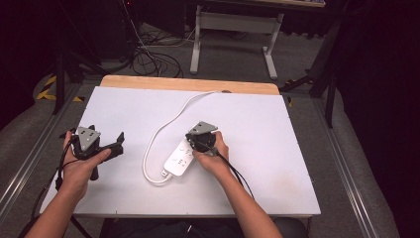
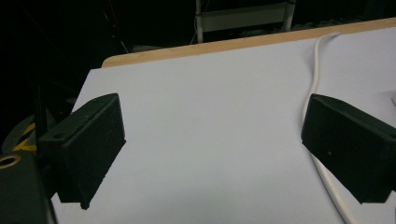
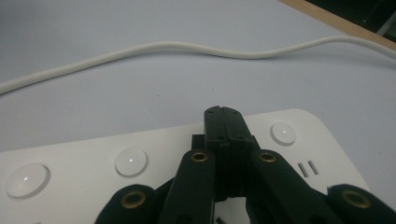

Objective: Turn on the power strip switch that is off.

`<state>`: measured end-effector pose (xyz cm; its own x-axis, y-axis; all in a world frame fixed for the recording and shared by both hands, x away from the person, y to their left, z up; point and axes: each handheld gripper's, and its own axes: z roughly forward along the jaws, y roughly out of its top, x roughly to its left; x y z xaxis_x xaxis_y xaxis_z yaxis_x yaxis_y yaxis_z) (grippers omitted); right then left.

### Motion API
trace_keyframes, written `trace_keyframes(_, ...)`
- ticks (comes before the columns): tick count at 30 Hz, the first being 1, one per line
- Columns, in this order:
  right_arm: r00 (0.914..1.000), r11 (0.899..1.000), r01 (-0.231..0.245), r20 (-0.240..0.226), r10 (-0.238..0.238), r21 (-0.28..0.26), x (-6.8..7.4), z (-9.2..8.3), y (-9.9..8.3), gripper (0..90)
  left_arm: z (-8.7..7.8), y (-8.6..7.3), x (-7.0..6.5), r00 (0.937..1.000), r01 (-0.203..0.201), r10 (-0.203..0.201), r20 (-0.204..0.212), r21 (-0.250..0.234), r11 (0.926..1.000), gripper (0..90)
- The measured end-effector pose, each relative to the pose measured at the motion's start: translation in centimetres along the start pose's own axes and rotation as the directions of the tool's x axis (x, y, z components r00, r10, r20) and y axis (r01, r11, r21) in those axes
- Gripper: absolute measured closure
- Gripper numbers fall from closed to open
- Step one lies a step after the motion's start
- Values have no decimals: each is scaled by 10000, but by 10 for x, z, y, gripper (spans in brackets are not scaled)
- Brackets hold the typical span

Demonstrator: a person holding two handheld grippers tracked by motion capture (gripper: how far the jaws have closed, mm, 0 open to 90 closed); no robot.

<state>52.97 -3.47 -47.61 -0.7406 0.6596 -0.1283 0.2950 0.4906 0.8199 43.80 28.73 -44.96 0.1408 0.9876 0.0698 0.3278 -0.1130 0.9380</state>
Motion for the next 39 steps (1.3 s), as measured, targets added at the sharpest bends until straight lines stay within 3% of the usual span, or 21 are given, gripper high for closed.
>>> trace_keyframes(10,9981,9982,-594,-184,594,2,-6,-2,0,900,1,0,-3,9999,-80,80,153,28,10000,67)
trace_keyframes(27,9985,9984,-549,38,549,-108,-3,-2,-1,900,2,1,-2,9997,-158,157,172,30,9999,68)
trace_keyframes(32,9967,9961,-793,-191,786,-386,-8,-4,-2,900,2,0,-2,9998,-92,92,197,19,10000,68)
trace_keyframes(39,9984,9975,-484,-310,468,-517,-3,-6,1,875,3,0,-2,9996,-139,137,245,70,9999,73)
